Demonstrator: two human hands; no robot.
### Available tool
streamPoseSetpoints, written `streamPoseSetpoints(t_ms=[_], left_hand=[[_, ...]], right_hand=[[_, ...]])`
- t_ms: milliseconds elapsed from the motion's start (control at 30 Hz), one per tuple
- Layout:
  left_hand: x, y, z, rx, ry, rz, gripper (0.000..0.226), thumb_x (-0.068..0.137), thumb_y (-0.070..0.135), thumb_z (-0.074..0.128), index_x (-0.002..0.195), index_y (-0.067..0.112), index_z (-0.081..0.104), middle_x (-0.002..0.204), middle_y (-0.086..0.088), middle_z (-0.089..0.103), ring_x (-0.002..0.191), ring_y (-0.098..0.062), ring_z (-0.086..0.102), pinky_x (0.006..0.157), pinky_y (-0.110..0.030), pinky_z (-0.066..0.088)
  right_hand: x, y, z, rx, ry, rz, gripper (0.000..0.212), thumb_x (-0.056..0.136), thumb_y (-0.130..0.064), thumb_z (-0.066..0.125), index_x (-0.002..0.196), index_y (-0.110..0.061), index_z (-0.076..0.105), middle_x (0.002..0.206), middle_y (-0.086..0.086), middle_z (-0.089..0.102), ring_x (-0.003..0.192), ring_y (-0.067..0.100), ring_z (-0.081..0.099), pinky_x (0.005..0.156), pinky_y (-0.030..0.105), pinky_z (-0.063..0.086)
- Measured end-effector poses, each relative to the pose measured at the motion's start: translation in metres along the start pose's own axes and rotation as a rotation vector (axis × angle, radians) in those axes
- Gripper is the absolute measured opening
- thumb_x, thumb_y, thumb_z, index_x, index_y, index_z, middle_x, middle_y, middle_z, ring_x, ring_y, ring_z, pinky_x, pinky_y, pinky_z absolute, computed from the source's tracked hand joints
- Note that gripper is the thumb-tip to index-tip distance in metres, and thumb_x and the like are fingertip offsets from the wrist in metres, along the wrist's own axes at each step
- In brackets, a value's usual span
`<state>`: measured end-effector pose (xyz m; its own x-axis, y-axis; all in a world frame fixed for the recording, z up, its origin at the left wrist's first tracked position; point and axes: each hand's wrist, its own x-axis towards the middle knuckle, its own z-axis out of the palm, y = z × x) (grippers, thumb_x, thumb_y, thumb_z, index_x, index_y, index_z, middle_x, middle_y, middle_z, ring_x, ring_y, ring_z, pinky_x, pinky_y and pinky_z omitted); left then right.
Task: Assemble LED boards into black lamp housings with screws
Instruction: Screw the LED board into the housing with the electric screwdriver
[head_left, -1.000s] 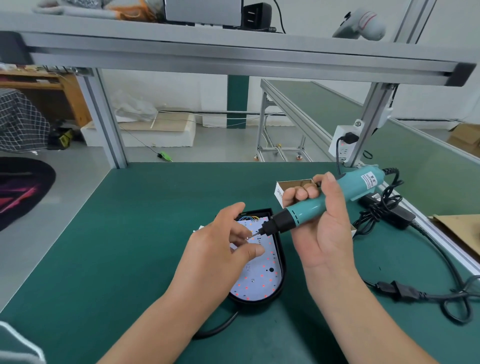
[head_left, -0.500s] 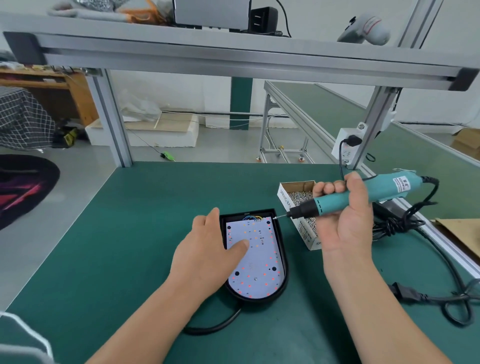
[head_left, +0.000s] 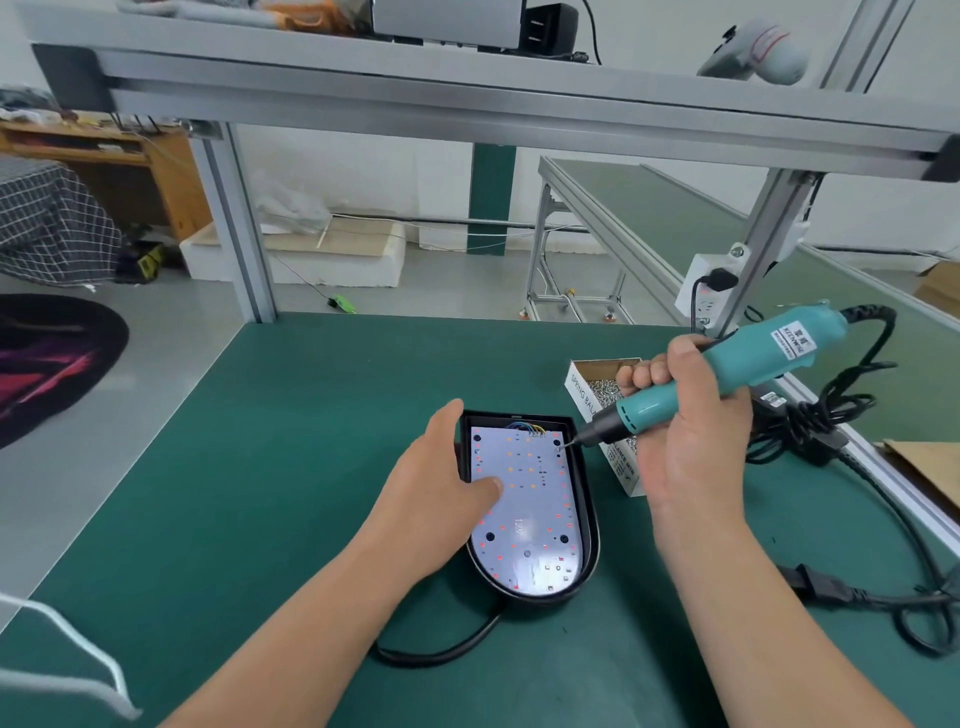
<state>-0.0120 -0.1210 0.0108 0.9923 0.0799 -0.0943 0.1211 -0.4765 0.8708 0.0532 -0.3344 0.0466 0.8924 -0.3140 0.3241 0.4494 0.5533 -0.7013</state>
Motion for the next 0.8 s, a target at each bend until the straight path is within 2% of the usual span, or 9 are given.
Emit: streamPoseSetpoints(t_ms=[67, 233, 300, 367, 433, 500, 800], left_hand=[[0.000, 0.000, 0.001, -0.016, -0.005, -0.006, 0.091, 0.081, 0.032, 0.069, 0.155, 0.056, 0.021, 0.106, -0.004, 0.072, 0.083, -0.025, 0.072, 0.073, -0.049, 0.061], [0.002, -0.001, 0.002, -0.036, -0.018, -0.024, 0.093, 0.080, 0.032, 0.067, 0.156, 0.057, 0.020, 0.102, -0.006, 0.072, 0.081, -0.025, 0.069, 0.064, -0.046, 0.059], [0.002, -0.002, 0.003, -0.052, -0.019, -0.024, 0.093, 0.079, 0.032, 0.067, 0.156, 0.056, 0.021, 0.105, -0.003, 0.071, 0.078, -0.023, 0.070, 0.060, -0.044, 0.059], [0.003, -0.003, 0.004, -0.063, -0.018, -0.012, 0.093, 0.079, 0.033, 0.066, 0.158, 0.053, 0.022, 0.116, 0.006, 0.066, 0.078, -0.015, 0.070, 0.056, -0.035, 0.057], [0.002, -0.002, 0.005, -0.069, -0.018, -0.001, 0.094, 0.078, 0.034, 0.064, 0.160, 0.051, 0.021, 0.127, 0.011, 0.059, 0.089, -0.008, 0.068, 0.061, -0.027, 0.053], [0.002, -0.002, 0.007, -0.077, -0.023, 0.006, 0.093, 0.078, 0.034, 0.062, 0.160, 0.051, 0.020, 0.129, 0.011, 0.057, 0.095, -0.007, 0.067, 0.063, -0.024, 0.051], [0.002, -0.003, 0.010, -0.095, -0.025, 0.040, 0.090, 0.081, 0.027, 0.060, 0.157, 0.054, 0.020, 0.127, 0.006, 0.058, 0.104, -0.016, 0.064, 0.068, -0.029, 0.052]], right_hand=[[-0.001, 0.001, 0.001, -0.020, -0.011, -0.007, 0.020, 0.098, -0.008, 0.069, 0.084, -0.021, 0.066, 0.069, 0.004, 0.046, 0.064, 0.021, 0.049, 0.081, 0.043, 0.054], [-0.002, 0.001, 0.001, -0.059, -0.041, -0.026, 0.015, 0.096, -0.008, 0.070, 0.088, -0.019, 0.065, 0.068, 0.003, 0.049, 0.064, 0.021, 0.050, 0.083, 0.043, 0.054], [-0.002, 0.001, 0.002, -0.074, -0.055, -0.033, 0.014, 0.095, -0.008, 0.071, 0.088, -0.019, 0.064, 0.069, 0.004, 0.049, 0.064, 0.022, 0.050, 0.083, 0.044, 0.054], [-0.002, 0.000, 0.002, -0.092, -0.069, -0.038, 0.014, 0.094, -0.008, 0.071, 0.088, -0.018, 0.063, 0.070, 0.004, 0.049, 0.065, 0.022, 0.050, 0.081, 0.044, 0.054], [-0.003, 0.000, 0.002, -0.122, -0.093, -0.047, 0.014, 0.094, -0.008, 0.071, 0.087, -0.019, 0.064, 0.071, 0.004, 0.049, 0.065, 0.023, 0.050, 0.081, 0.044, 0.053], [-0.004, 0.000, 0.002, -0.154, -0.119, -0.061, 0.013, 0.094, -0.008, 0.070, 0.088, -0.018, 0.063, 0.072, 0.004, 0.050, 0.066, 0.023, 0.050, 0.081, 0.044, 0.054], [-0.010, 0.002, 0.009, -0.235, -0.224, -0.109, 0.010, 0.094, -0.007, 0.066, 0.093, -0.016, 0.062, 0.078, 0.003, 0.054, 0.067, 0.022, 0.051, 0.081, 0.041, 0.055]])
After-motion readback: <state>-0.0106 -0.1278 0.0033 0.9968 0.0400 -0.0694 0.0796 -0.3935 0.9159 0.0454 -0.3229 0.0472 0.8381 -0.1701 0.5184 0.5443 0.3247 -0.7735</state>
